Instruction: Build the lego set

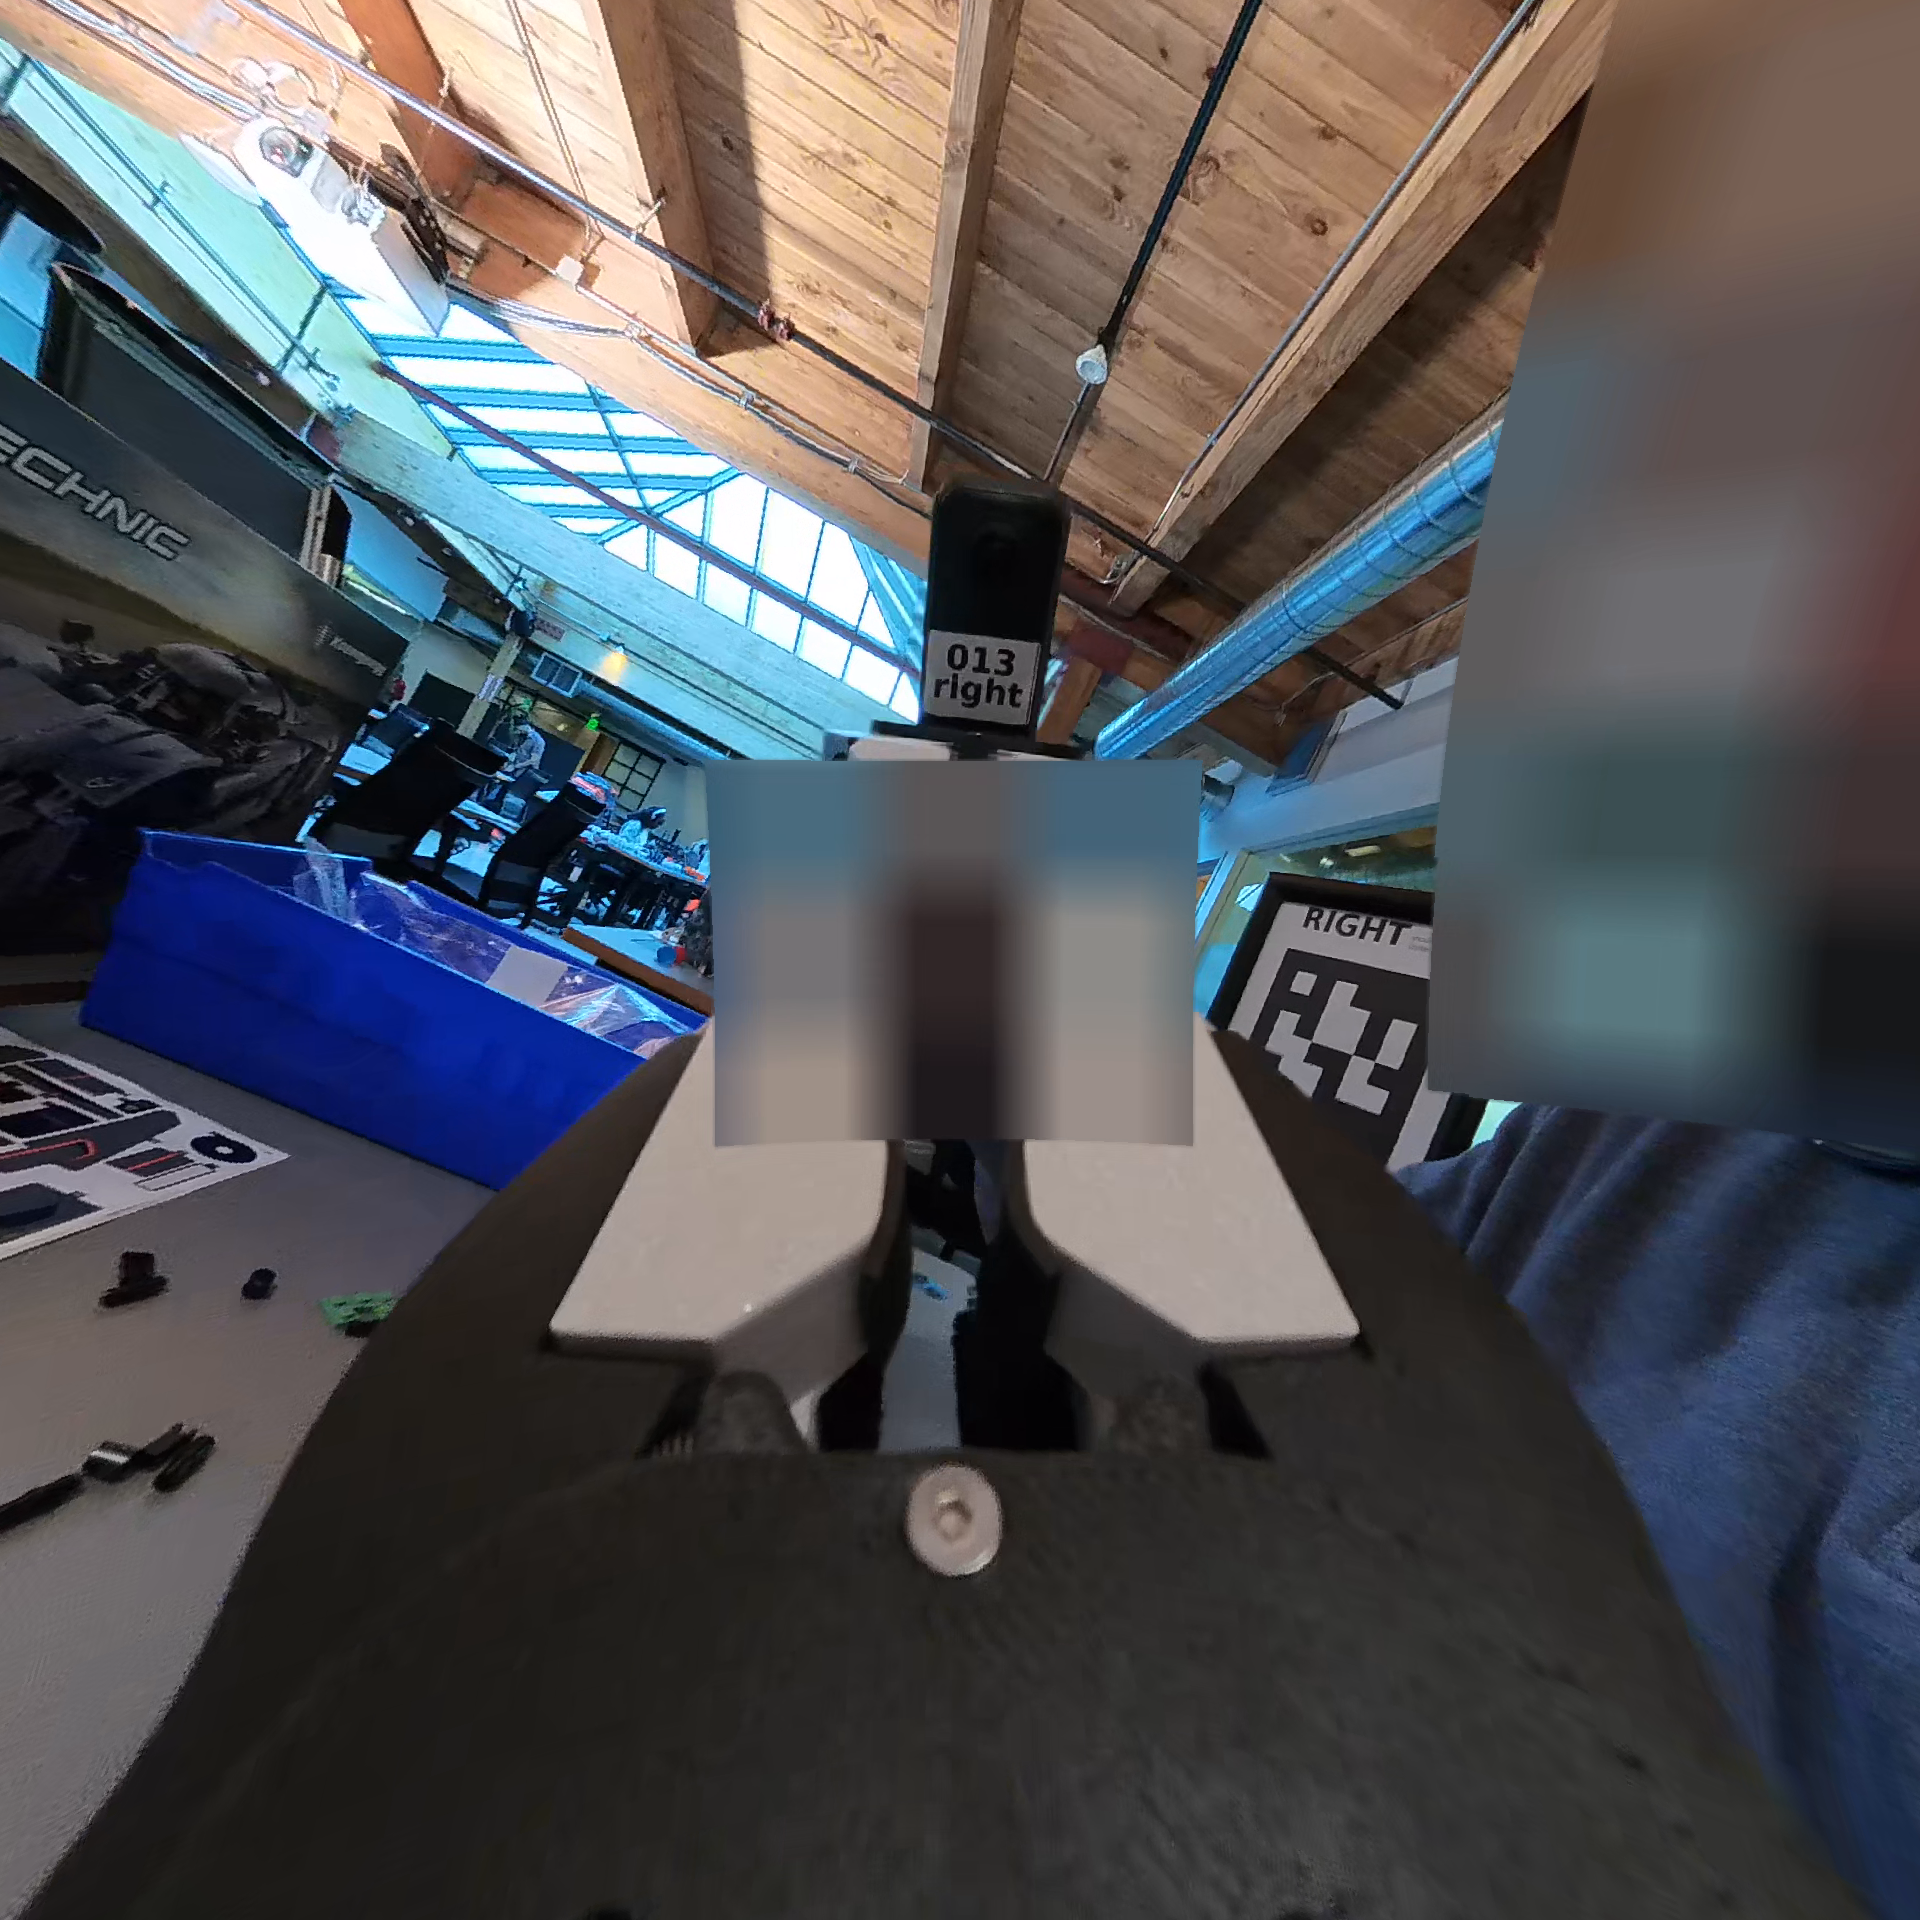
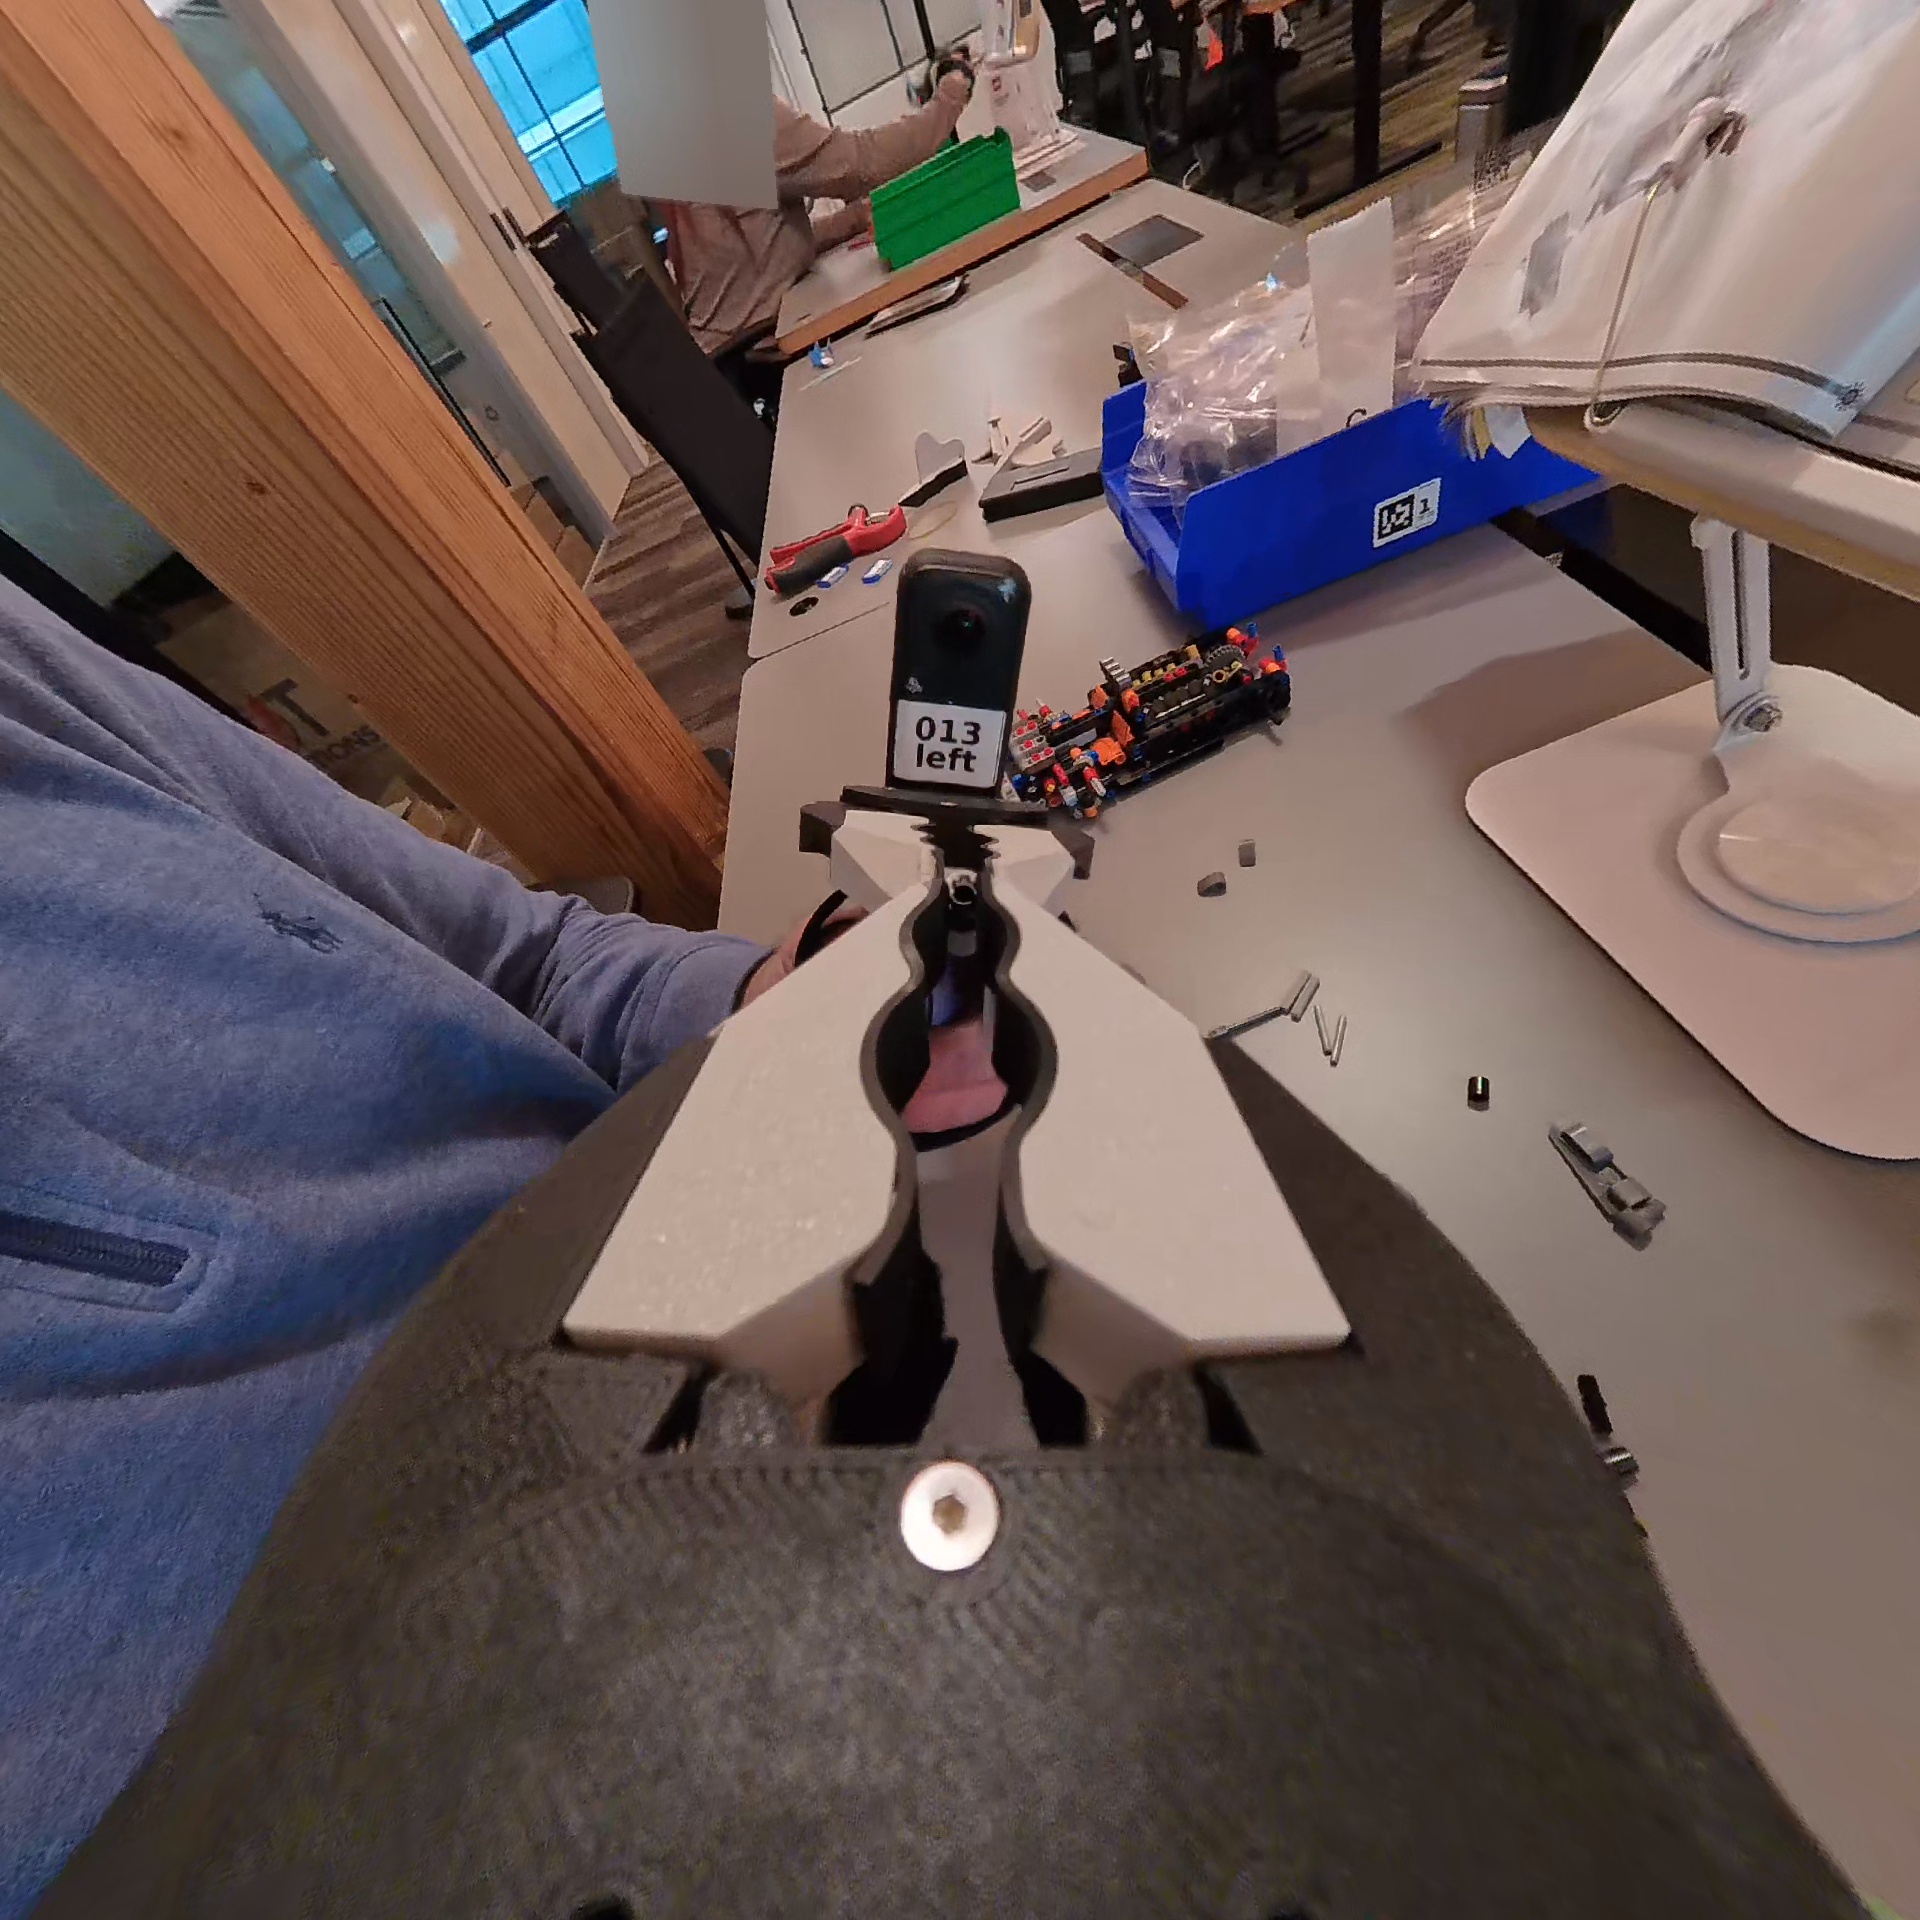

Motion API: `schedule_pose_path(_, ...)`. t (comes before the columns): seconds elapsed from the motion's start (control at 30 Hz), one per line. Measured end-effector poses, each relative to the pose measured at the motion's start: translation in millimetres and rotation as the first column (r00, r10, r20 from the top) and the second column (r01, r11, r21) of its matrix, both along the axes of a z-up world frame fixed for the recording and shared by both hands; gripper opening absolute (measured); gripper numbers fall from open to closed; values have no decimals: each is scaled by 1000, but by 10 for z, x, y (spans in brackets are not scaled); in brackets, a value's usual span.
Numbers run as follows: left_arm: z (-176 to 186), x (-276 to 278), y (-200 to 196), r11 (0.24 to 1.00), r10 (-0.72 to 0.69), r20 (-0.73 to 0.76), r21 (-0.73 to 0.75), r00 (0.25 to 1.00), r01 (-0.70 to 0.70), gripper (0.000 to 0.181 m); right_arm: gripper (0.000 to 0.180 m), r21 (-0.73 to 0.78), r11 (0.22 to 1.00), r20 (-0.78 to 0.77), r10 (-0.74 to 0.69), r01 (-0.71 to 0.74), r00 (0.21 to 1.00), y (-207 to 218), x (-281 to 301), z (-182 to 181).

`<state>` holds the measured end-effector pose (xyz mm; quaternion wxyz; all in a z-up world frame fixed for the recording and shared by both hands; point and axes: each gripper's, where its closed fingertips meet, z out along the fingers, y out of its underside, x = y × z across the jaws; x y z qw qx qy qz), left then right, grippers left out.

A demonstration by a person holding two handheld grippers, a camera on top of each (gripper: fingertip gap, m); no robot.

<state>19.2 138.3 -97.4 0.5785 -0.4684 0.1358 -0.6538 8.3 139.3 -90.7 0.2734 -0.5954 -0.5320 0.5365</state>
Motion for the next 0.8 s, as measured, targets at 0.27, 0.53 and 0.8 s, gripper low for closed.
schedule_pose_path(0.27, 44, -81, 10, 1000, -29, 69, -2, 997, 29, 6, 11, 31, 997, -50, -76, 77, 996, 73, 24, 89)
schedule_pose_path(0.53, 51, -149, 17, 998, -61, 119, -11, 991, 63, 6, 12, 59, 991, -50, -120, 123, 992, 84, 152, 65)
schedule_pose_path(0.8, 50, -82, -15, 997, -74, 100, 2, 992, 74, 6, 16, 66, 981, -92, -175, 182, 980, 60, 36, 15)
